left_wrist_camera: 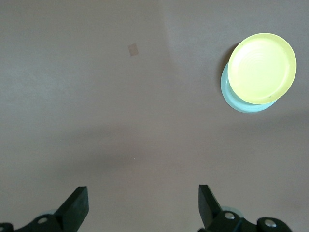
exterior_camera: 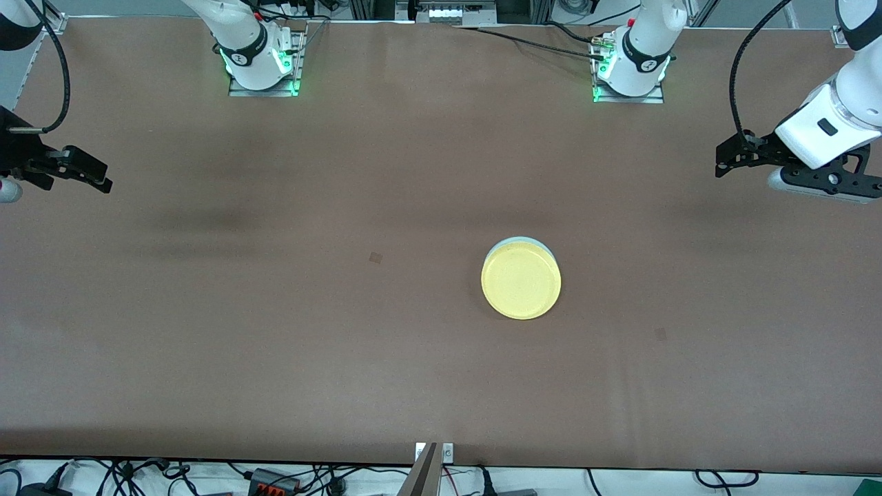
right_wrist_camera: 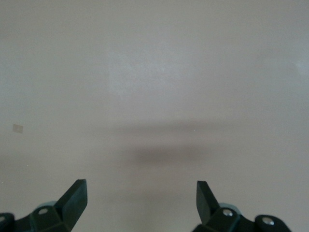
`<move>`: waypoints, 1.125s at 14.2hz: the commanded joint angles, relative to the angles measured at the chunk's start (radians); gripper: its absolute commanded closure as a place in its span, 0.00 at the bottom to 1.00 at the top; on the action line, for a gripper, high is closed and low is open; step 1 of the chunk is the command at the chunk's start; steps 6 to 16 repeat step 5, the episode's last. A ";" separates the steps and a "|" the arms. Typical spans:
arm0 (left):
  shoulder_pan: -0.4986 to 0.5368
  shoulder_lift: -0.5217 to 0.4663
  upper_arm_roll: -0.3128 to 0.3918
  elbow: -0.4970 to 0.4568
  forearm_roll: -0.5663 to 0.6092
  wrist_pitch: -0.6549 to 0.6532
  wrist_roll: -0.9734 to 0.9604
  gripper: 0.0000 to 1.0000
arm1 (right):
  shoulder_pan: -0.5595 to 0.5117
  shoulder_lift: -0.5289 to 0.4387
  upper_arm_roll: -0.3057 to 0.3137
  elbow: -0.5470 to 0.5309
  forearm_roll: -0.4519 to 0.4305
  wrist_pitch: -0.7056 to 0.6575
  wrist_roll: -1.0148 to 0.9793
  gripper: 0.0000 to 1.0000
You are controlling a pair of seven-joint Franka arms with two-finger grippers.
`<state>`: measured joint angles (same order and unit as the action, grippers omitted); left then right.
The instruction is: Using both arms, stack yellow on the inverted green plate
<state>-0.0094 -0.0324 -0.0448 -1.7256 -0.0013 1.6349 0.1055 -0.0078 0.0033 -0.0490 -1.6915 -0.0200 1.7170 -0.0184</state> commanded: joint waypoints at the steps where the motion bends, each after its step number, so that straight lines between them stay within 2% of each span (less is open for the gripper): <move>1: -0.001 -0.004 -0.004 0.012 0.011 -0.017 -0.006 0.00 | -0.001 -0.020 0.003 -0.020 -0.014 0.007 -0.001 0.00; 16: -0.001 -0.006 -0.004 0.011 0.011 -0.020 -0.006 0.00 | -0.003 -0.020 0.003 -0.020 -0.015 0.007 -0.001 0.00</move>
